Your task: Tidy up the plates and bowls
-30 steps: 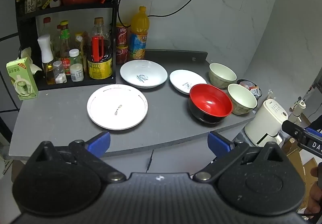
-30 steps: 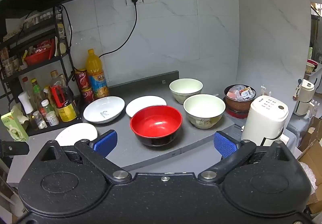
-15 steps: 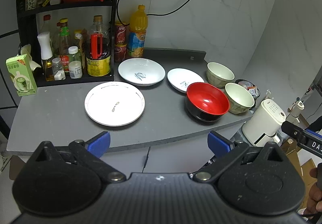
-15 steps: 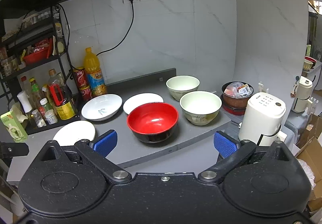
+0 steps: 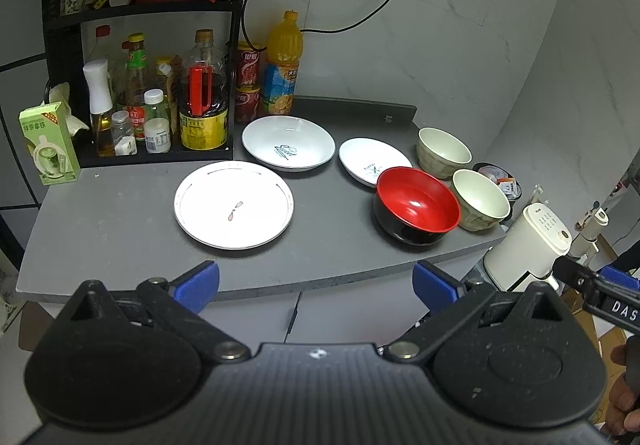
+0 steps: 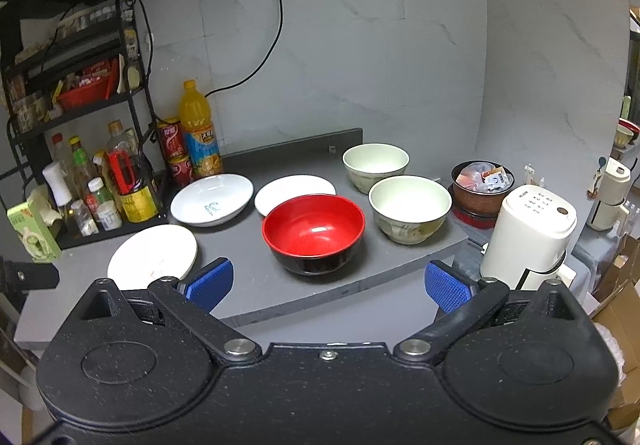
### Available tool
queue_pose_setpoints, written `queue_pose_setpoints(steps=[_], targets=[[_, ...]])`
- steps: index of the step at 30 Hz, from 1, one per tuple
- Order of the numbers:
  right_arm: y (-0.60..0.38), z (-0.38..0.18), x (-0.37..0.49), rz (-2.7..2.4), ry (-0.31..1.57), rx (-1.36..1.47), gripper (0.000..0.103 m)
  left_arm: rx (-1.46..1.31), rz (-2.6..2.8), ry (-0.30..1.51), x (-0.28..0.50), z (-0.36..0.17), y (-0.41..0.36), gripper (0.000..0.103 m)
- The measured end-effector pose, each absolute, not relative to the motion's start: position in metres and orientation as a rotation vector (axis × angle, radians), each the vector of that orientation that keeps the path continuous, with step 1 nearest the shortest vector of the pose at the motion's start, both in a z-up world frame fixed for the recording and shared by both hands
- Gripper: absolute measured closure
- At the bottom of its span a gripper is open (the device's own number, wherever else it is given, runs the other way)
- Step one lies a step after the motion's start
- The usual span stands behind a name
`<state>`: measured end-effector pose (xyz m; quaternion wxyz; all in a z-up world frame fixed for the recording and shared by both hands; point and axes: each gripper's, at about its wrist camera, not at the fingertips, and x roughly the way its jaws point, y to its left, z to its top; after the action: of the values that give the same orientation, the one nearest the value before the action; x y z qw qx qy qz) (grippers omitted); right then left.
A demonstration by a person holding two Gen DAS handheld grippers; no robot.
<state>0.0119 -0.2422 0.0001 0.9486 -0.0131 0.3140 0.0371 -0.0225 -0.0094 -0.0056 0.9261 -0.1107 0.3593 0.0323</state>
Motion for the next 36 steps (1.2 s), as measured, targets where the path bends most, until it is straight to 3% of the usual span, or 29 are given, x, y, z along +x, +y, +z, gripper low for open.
queue_pose_setpoints(steps=[36], targets=[[-0.2467, -0.0081, 0.0185, 0.112, 0.668, -0.085, 0.000, -0.280, 0.102, 0.747, -0.0220, -0.0154, -0.0149, 0.001]])
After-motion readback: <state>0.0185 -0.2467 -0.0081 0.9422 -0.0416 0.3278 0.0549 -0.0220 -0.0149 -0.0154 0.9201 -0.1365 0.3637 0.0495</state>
